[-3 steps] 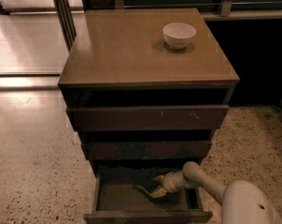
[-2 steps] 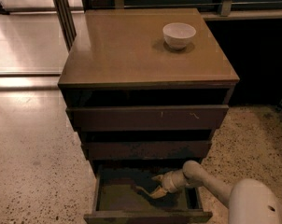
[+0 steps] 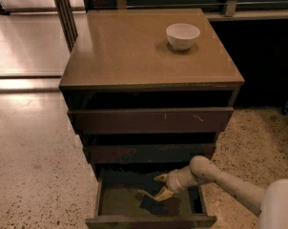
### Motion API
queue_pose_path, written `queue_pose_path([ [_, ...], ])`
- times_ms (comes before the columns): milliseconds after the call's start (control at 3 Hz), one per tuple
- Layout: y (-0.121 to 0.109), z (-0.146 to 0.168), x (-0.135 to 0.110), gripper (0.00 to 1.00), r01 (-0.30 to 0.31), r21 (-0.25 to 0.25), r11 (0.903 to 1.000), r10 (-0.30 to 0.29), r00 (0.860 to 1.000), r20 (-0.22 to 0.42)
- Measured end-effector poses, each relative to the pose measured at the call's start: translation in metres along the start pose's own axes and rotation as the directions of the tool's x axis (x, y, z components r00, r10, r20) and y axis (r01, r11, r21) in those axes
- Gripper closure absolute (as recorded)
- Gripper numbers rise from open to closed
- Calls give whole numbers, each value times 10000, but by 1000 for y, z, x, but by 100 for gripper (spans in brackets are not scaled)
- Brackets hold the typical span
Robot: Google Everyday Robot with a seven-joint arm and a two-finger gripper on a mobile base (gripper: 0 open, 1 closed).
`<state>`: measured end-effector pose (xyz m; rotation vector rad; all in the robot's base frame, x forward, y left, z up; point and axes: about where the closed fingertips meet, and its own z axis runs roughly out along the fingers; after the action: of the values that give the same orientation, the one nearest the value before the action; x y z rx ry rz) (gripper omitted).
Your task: Pick sponge from bottom drawer and place on counter
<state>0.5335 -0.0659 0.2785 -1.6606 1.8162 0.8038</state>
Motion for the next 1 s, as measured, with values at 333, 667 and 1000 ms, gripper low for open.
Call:
queue_pose_path([
  [333, 15, -49, -54, 100, 519, -225, 9984, -524, 9984, -226],
  [667, 5, -73, -74, 100, 938, -22, 9956, -938, 9943, -503],
  [1000, 5, -73, -74, 100, 939, -22, 9956, -939, 9943, -503],
])
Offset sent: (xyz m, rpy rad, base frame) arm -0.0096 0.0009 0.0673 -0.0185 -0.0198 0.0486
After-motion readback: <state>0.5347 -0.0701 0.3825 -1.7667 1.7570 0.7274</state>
